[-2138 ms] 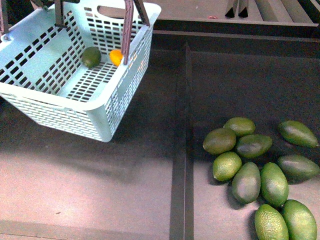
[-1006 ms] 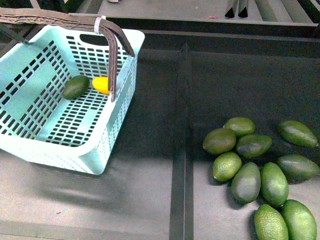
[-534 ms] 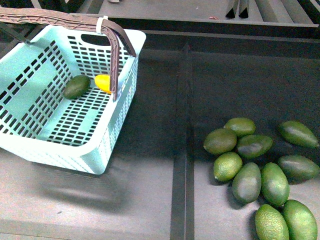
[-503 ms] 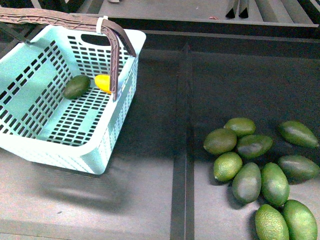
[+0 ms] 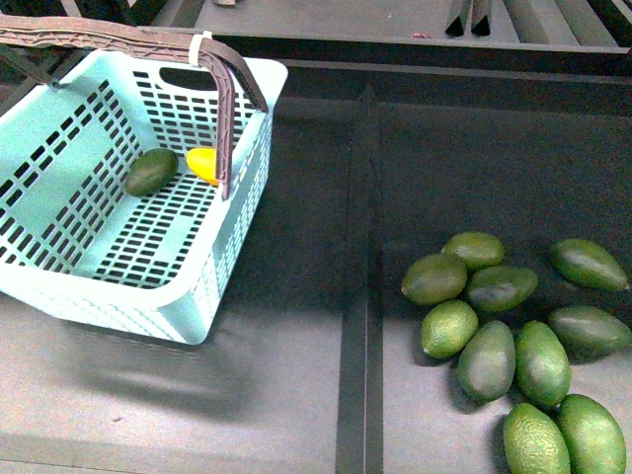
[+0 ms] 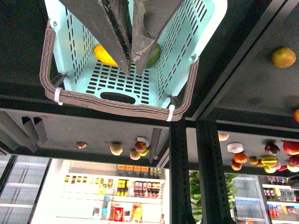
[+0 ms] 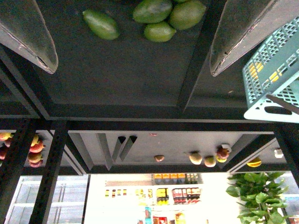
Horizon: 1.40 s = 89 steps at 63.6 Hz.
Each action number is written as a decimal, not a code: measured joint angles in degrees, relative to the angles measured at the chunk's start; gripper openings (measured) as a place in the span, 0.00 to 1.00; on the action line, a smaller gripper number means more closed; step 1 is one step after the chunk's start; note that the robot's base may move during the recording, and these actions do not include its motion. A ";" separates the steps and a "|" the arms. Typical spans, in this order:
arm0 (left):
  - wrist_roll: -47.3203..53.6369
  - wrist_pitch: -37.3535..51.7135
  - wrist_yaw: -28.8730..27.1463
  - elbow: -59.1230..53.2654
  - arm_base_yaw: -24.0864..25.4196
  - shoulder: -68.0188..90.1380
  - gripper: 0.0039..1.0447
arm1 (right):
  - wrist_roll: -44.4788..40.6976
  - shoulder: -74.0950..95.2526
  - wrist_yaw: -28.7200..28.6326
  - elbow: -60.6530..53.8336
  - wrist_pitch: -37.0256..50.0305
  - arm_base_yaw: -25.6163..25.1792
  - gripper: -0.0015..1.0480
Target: Pick mango and avocado into basket
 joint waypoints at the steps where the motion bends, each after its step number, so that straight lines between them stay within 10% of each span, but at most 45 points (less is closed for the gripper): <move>1: 0.00 -0.37 0.00 -0.07 0.00 -0.42 0.02 | 0.00 0.00 0.00 0.00 0.00 0.00 0.92; 89: 0.15 -40.02 0.00 -0.22 0.00 -41.16 0.02 | 0.00 0.00 0.00 0.00 0.00 0.00 0.92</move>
